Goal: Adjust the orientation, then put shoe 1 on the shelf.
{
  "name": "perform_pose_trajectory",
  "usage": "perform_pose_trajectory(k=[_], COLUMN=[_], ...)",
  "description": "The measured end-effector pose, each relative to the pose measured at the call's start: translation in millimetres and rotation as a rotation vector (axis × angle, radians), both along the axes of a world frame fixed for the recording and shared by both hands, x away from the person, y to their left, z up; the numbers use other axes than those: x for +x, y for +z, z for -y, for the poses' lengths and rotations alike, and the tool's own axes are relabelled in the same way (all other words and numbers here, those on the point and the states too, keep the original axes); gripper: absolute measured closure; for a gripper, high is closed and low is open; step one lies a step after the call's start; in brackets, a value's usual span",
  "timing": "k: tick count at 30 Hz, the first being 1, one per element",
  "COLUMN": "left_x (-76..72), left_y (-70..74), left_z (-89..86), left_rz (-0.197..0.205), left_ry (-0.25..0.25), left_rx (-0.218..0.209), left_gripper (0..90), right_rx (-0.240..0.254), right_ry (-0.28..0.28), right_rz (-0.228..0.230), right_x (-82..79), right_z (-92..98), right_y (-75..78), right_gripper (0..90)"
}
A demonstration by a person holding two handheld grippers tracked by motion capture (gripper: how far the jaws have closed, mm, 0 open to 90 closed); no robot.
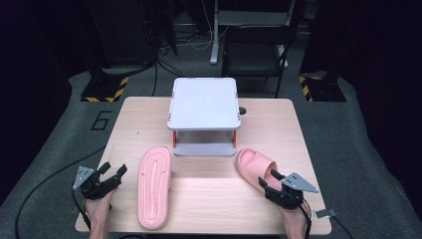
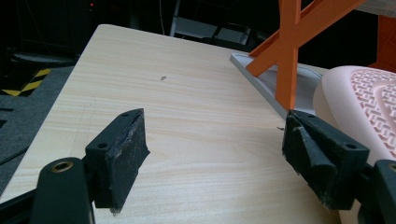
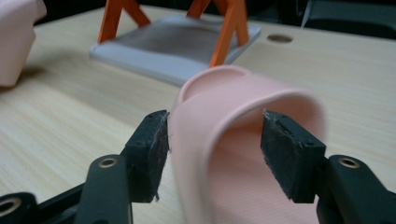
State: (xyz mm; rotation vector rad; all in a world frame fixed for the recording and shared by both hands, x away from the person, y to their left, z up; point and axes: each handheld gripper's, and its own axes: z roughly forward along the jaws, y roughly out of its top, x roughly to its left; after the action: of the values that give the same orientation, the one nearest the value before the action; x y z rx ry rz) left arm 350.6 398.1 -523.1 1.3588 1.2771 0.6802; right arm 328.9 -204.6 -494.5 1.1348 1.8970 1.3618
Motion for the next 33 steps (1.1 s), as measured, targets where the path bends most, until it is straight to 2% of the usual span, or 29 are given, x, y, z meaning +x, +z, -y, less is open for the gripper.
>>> perform_pose_trajectory(k=[2, 6, 11, 15, 18, 20, 28, 30, 32, 33], left_x=[0.8, 0.1, 0.0, 0.2, 0.2, 0.5, 0.1, 0.0, 0.0, -0.3], left_y=[-0.8, -1.0, -1.5, -1.8, -1.6, -2.1, -2.9, -2.7, -2.7, -2.4], left_z=[0.8, 0.6, -2.1, -1.7, -1.1, -0.7, -1.3, -1.3, -1.1, -1.6], left_rz=[-0.001, -0.004, 0.005, 0.007, -0.009, -0.007, 0.001, 0.003, 0.003, -0.008], left_ry=[-0.001, -0.011, -0.002, -0.003, -0.009, -0.008, 0.001, 0.0, 0.001, -0.007], left_rx=[0.0, 0.004, -0.004, -0.001, 0.004, 0.007, -0.002, -0.002, 0.001, 0.004], left_gripper=[21.8, 21.8, 21.8, 21.8, 21.8, 21.8, 21.8, 21.8, 21.8, 21.8], right_rx=[0.025, 0.042, 0.044, 0.046, 0.07, 0.065, 0.04, 0.019, -0.003, -0.016], right_ry=[-0.017, -0.064, -0.107, -0.124, -0.135, -0.137, -0.067, -0.038, 0.003, 0.028], right_rz=[0.03, 0.051, 0.099, 0.105, 0.105, 0.097, 0.068, 0.059, 0.027, 0.027], right_x=[-1.3, 1.9, 4.1, 3.1, 1.0, 0.4, 7.3, 12.4, 20.5, 24.4], right_z=[11.5, 34.7, 55.8, 65.3, 71.5, 73.3, 66.1, 64.0, 62.2, 62.3], right_y=[4.4, 6.8, 3.0, 1.3, 0.6, -0.1, 0.8, 1.3, 2.4, 2.4], right_gripper=[35.6, 22.7, 15.5, 15.4, 18.2, 20.5, 29.6, 32.2, 34.3, 35.8])
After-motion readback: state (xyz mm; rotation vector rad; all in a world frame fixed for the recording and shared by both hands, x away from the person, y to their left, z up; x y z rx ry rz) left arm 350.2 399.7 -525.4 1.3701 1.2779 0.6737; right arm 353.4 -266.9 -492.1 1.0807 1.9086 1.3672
